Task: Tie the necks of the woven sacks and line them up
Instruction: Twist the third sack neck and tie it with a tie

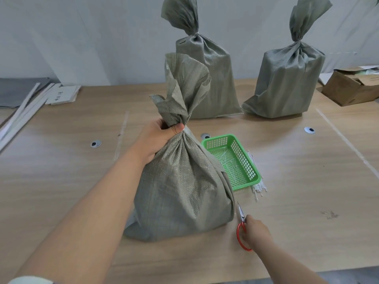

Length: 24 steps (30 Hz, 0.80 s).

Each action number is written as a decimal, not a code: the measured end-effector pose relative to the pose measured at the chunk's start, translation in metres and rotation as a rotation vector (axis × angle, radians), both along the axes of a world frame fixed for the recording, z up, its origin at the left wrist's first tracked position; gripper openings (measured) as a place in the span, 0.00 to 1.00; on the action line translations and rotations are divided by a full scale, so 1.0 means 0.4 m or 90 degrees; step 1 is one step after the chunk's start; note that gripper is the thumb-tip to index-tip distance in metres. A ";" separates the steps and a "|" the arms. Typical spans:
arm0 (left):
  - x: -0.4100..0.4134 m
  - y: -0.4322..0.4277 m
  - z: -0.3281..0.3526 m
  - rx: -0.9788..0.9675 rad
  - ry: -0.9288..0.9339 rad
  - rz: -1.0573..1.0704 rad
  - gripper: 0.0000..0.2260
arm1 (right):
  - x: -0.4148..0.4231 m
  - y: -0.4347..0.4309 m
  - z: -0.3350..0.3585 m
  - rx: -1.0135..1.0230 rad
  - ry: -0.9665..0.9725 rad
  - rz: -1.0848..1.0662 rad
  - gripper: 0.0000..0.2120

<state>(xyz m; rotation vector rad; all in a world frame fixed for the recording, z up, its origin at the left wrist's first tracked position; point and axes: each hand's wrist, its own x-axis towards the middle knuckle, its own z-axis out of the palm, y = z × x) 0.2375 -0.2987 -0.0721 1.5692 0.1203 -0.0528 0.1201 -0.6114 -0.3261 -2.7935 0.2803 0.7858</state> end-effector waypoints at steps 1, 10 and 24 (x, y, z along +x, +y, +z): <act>0.000 0.001 -0.001 0.002 -0.002 -0.002 0.06 | 0.001 0.004 -0.001 -0.005 0.007 0.007 0.06; 0.008 0.006 -0.005 0.003 0.005 -0.005 0.07 | 0.003 0.018 -0.017 -0.021 0.018 0.032 0.06; -0.019 0.028 0.033 0.096 -0.093 -0.031 0.07 | 0.103 0.043 0.139 0.125 -0.252 -0.070 0.12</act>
